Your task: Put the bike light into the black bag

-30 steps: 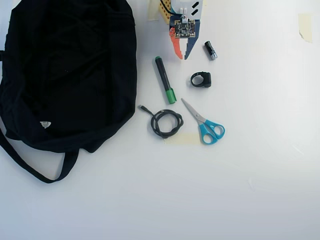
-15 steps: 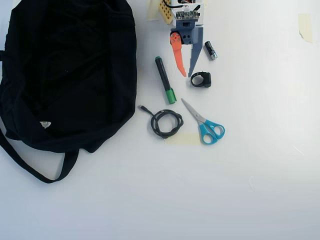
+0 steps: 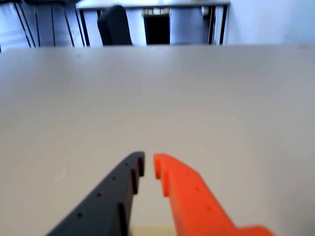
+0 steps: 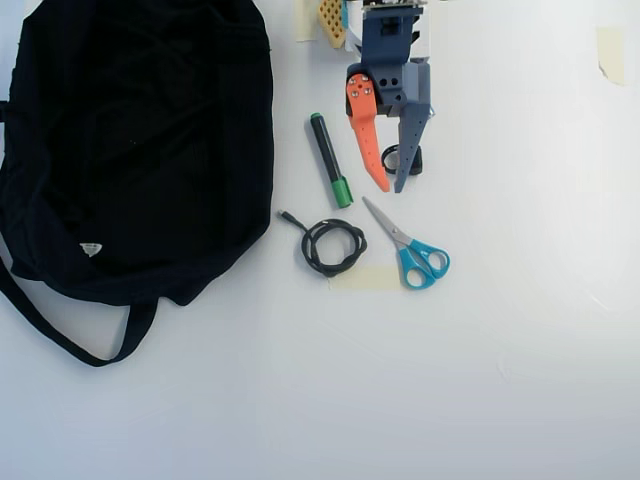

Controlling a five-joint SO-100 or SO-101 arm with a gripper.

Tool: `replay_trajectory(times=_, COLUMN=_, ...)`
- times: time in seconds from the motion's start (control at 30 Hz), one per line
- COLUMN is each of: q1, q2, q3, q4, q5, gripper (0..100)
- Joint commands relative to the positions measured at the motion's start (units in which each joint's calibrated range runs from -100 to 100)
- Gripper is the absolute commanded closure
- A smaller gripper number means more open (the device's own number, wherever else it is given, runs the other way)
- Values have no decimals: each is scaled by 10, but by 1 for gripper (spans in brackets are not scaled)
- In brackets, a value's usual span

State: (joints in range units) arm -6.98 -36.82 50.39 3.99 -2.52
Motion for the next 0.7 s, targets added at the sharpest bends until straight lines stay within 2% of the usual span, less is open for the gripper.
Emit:
replay_trajectory(times=0.0, q1=4, q2=54, q3=-160, q4=88, q5=3, gripper=97)
replay_trajectory(times=0.1, q1=17, q2=104, q3=-260, q4=170, q5=3, gripper=97)
replay_trajectory(times=0.27, q1=21, q2=165, q3=-344, q4=204, q5=3, gripper=97)
replay_trajectory(times=0.67, q1=29, q2=176, q3=-322, q4=204, q5=2, gripper=98)
